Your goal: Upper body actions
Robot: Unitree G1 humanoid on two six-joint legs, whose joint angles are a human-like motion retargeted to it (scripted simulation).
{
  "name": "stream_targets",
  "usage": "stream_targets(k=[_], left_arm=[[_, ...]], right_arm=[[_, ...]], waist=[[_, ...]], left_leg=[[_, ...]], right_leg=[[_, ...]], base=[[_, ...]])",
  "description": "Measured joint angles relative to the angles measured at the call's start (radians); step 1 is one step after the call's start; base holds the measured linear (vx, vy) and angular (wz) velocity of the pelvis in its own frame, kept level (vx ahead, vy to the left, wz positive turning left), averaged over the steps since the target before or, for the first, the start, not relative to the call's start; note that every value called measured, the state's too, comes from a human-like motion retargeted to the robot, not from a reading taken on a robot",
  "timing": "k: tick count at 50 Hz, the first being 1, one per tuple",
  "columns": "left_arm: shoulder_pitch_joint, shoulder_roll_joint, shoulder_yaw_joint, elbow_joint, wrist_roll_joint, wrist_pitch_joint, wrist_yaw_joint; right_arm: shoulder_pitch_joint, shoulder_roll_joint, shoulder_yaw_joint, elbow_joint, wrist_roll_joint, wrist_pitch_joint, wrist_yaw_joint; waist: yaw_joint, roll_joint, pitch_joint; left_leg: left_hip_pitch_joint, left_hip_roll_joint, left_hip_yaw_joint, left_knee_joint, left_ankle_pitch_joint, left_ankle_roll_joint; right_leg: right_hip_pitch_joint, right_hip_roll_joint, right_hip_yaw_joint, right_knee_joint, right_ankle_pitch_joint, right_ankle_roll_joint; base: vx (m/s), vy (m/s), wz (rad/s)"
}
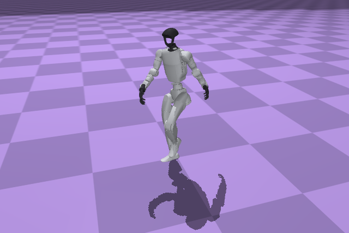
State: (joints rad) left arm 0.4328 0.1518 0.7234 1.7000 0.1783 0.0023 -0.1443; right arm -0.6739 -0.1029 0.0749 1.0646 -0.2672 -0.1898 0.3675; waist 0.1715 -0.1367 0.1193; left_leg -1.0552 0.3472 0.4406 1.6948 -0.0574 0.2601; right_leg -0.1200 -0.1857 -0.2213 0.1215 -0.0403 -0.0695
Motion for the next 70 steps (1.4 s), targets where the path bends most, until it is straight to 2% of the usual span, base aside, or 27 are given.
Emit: stream_targets(k=[5, 11, 16, 17, 18, 20, 22, 23, 25, 29, 32, 35, 38, 42, 46, 47, 49, 50, 52, 53, 55, 57, 58, 60, 63, 67, 70], left_arm=[[0.049, 0.007, 0.014, 0.000, -0.110, 0.043, 0.025], [-0.119, 0.022, -0.079, 0.000, -0.137, -0.021, 0.015], [-0.331, 0.008, -0.223, -0.016, -0.107, -0.093, 0.079], [-0.369, -0.001, -0.256, -0.030, -0.098, -0.111, 0.109], [-0.404, -0.013, -0.290, -0.046, -0.092, -0.130, 0.139], [-0.479, -0.050, -0.359, -0.087, -0.106, -0.156, 0.175], [-0.642, -0.088, -0.414, -0.135, -0.149, -0.166, 0.123], [-0.744, -0.096, -0.432, -0.154, -0.159, -0.177, 0.074], [-0.933, -0.102, -0.471, -0.218, -0.158, -0.180, -0.008], [-1.119, -0.114, -0.488, -0.476, -0.052, -0.215, 0.014], [-1.140, -0.121, -0.533, -0.620, -0.046, -0.282, 0.083], [-1.118, -0.130, -0.554, -0.680, -0.027, -0.326, 0.127], [-1.082, -0.141, -0.577, -0.642, -0.006, -0.332, 0.153], [-0.965, -0.141, -0.574, -0.503, -0.008, -0.292, 0.075], [-0.755, -0.122, -0.502, -0.324, 0.011, -0.263, 0.047], [-0.691, -0.118, -0.476, -0.280, 0.013, -0.260, 0.066], [-0.555, -0.119, -0.411, -0.198, 0.013, -0.246, 0.120], [-0.470, -0.116, -0.367, -0.150, 0.009, -0.235, 0.146], [-0.313, -0.063, -0.255, -0.063, 0.007, -0.174, 0.150], [-0.275, -0.036, -0.217, -0.020, 0.014, -0.167, 0.167], [-0.198, 0.000, -0.167, 0.000, -0.031, -0.156, 0.193], [-0.136, 0.039, -0.129, 0.000, -0.072, -0.135, 0.153], [-0.091, 0.048, -0.103, 0.000, -0.079, -0.101, 0.130], [-0.049, 0.052, -0.045, 0.000, -0.057, -0.045, 0.134], [0.002, 0.050, 0.022, 0.000, -0.069, -0.055, 0.138], [0.053, 0.045, 0.060, 0.000, -0.159, -0.060, 0.124], [-0.011, 0.037, 0.057, 0.000, -0.203, -0.066, 0.132]], right_arm=[[-0.019, -0.026, 0.007, -0.114, -0.016, -0.072, -0.001], [0.154, -0.002, 0.049, -0.007, -0.133, -0.069, 0.002], [0.461, 0.007, -0.009, 0.210, -0.223, 0.001, -0.054], [0.532, 0.005, -0.049, 0.266, -0.235, 0.019, -0.070], [0.602, 0.002, -0.093, 0.332, -0.241, 0.036, -0.092], [0.724, -0.025, -0.168, 0.478, -0.221, 0.073, -0.142], [0.768, -0.070, -0.245, 0.594, -0.159, 0.133, -0.174], [0.781, -0.087, -0.288, 0.625, -0.109, 0.157, -0.189], [0.832, -0.118, -0.344, 0.635, 0.017, 0.185, -0.217], [0.907, -0.170, -0.383, 0.635, 0.129, 0.216, -0.270], [0.997, -0.199, -0.394, 0.635, 0.130, 0.207, -0.354], [1.072, -0.213, -0.399, 0.635, 0.124, 0.216, -0.406], [1.076, -0.198, -0.418, 0.635, 0.126, 0.227, -0.409], [1.015, -0.159, -0.407, 0.635, 0.129, 0.192, -0.339], [0.898, -0.135, -0.312, 0.635, 0.084, 0.192, -0.254], [0.865, -0.130, -0.281, 0.635, 0.069, 0.203, -0.245], [0.806, -0.116, -0.222, 0.635, 0.045, 0.221, -0.242], [0.771, -0.106, -0.182, 0.635, 0.036, 0.228, -0.240], [0.623, -0.071, -0.088, 0.632, 0.044, 0.225, -0.178], [0.547, -0.065, -0.089, 0.622, 0.035, 0.199, -0.147], [0.413, -0.050, -0.071, 0.521, 0.010, 0.161, -0.089], [0.292, -0.046, -0.054, 0.431, -0.021, 0.140, -0.034], [0.235, -0.040, -0.066, 0.355, -0.067, 0.126, -0.021], [0.165, -0.042, -0.079, 0.237, -0.101, 0.100, -0.035], [0.144, -0.071, -0.064, 0.118, -0.052, 0.015, -0.077], [0.193, -0.071, -0.007, 0.050, -0.010, -0.069, -0.105], [0.224, -0.050, 0.009, 0.042, -0.077, -0.070, -0.093]], waist=[[0.019, -0.097, -0.044], [-0.097, 0.005, -0.128], [-0.165, 0.028, -0.193], [-0.181, 0.042, -0.213], [-0.204, 0.069, -0.237], [-0.289, 0.106, -0.265], [-0.346, 0.126, -0.208], [-0.361, 0.137, -0.144], [-0.347, 0.142, -0.044], [-0.486, 0.174, 0.073], [-0.546, 0.231, 0.066], [-0.545, 0.266, 0.021], [-0.496, 0.231, -0.010], [-0.419, 0.187, -0.061], [-0.373, 0.151, -0.139], [-0.359, 0.141, -0.156], [-0.345, 0.131, -0.187], [-0.343, 0.116, -0.210], [-0.250, 0.044, -0.238], [-0.190, 0.050, -0.208], [-0.088, 0.031, -0.116], [-0.067, 0.025, -0.026], [-0.031, 0.004, 0.033], [0.017, -0.018, 0.101], [0.073, -0.061, 0.106], [0.079, -0.139, 0.012], [0.024, -0.116, -0.043]], left_leg=[[-0.050, -0.116, 0.201, -0.103, 0.015, -0.002], [0.171, -0.008, 0.079, -0.108, 0.056, -0.010], [0.686, -0.227, 0.016, -0.816, 0.212, -0.100], [0.791, -0.282, -0.043, -1.008, 0.196, -0.141], [0.894, -0.340, -0.154, -1.212, 0.100, -0.235], [1.068, -0.320, -0.085, -1.484, -0.069, -0.223], [1.060, -0.339, -0.271, -1.548, -0.024, -0.218], [1.055, -0.329, -0.307, -1.535, -0.018, -0.218], [1.042, -0.315, -0.296, -1.521, -0.005, -0.209], [1.017, -0.316, -0.341, -1.547, 0.031, -0.179], [0.984, -0.265, -0.354, -1.551, 0.035, -0.181], [0.969, -0.235, -0.371, -1.557, 0.030, -0.176], [1.014, -0.280, -0.339, -1.604, 0.034, -0.163], [1.077, -0.322, -0.282, -1.653, 0.024, -0.170], [1.097, -0.360, -0.224, -1.611, -0.037, -0.189], [1.098, -0.373, -0.212, -1.580, -0.057, -0.194], [1.075, -0.385, -0.211, -1.472, -0.044, -0.207], [1.052, -0.395, -0.195, -1.391, 0.000, -0.216], [0.815, -0.291, -0.082, -0.924, 0.289, -0.218], [0.695, -0.223, -0.078, -0.744, 0.383, -0.139], [0.502, -0.198, -0.126, -0.455, 0.320, -0.084], [0.384, 0.000, -0.081, -0.247, 0.221, -0.011], [0.315, 0.072, -0.066, -0.139, 0.155, -0.004], [0.180, 0.088, -0.067, -0.019, 0.046, 0.001], [0.030, -0.002, 0.040, -0.017, 0.006, 0.002], [-0.010, -0.105, 0.216, -0.106, -0.008, -0.001], [0.049, -0.064, 0.214, -0.064, 0.004, -0.002]], right_leg=[[-0.041, -0.112, -0.012, -0.005, 0.016, 0.026], [0.042, 0.007, -0.091, -0.048, -0.002, 0.031], [0.123, 0.008, -0.114, -0.047, -0.037, 0.073], [0.128, 0.021, -0.131, -0.024, -0.058, 0.076], [0.129, 0.051, -0.163, 0.010, -0.085, 0.075], [0.117, 0.081, -0.245, 0.136, -0.087, 0.079], [0.023, 0.030, -0.328, 0.379, 0.157, 0.089], [-0.066, 0.001, -0.269, 0.540, 0.246, 0.094], [-0.281, -0.018, -0.139, 0.892, 0.210, 0.068], [-0.611, -0.219, -0.201, 1.361, 0.101, -0.060], [-0.809, -0.180, -0.207, 1.441, 0.073, -0.078], [-0.877, -0.133, -0.238, 1.372, 0.075, -0.074], [-0.783, -0.139, -0.265, 1.275, 0.100, -0.081], [-0.487, -0.041, -0.262, 0.984, 0.190, 0.012], [-0.111, 0.117, -0.153, 0.440, 0.287, 0.079], [-0.021, 0.148, -0.117, 0.306, 0.243, 0.070], [0.132, 0.171, -0.196, 0.112, -0.026, 0.004], [0.209, 0.152, -0.333, 0.009, -0.127, -0.031], [0.156, 0.056, -0.145, -0.027, -0.076, 0.037], [0.129, 0.061, -0.051, -0.019, -0.059, 0.054], [0.122, 0.019, -0.119, -0.002, -0.041, 0.051], [0.130, 0.062, -0.071, 0.026, -0.058, 0.014], [0.149, 0.067, -0.031, 0.038, -0.073, -0.009], [0.180, 0.063, -0.009, 0.033, -0.081, -0.036], [0.172, 0.020, 0.032, 0.027, -0.079, -0.051], [0.116, -0.084, 0.036, 0.044, -0.081, -0.015], [0.112, -0.042, 0.005, 0.028, -0.089, -0.016]], base=[[0.09, 0.12, 0.24], [0.16, 0.15, 0.67], [0.36, 0.27, 0.35], [0.65, 0.16, 0.66], [0.72, 0.17, 0.98], [0.60, 0.15, 1.34], [-0.10, 0.13, 0.88], [-0.44, 0.15, 0.26], [-0.51, 0.17, -0.40], [-0.33, 0.20, 0.59], [0.15, -0.01, 0.27], [0.25, -0.12, -0.21], [0.17, -0.06, -0.41], [0.13, -0.05, -0.52], [0.22, -0.13, -0.39], [0.30, -0.11, -0.57], [0.33, -0.12, -0.08], [0.25, -0.16, -0.34], [-0.08, -0.22, -1.08], [-0.43, -0.32, -1.29], [-0.52, -0.36, -1.14], [-0.33, -0.57, -0.54], [-0.14, -0.67, -0.80], [-0.01, -0.42, -0.60], [0.18, -0.02, -0.06], [0.34, 0.26, 0.33], [0.09, -0.03, 0.64]])
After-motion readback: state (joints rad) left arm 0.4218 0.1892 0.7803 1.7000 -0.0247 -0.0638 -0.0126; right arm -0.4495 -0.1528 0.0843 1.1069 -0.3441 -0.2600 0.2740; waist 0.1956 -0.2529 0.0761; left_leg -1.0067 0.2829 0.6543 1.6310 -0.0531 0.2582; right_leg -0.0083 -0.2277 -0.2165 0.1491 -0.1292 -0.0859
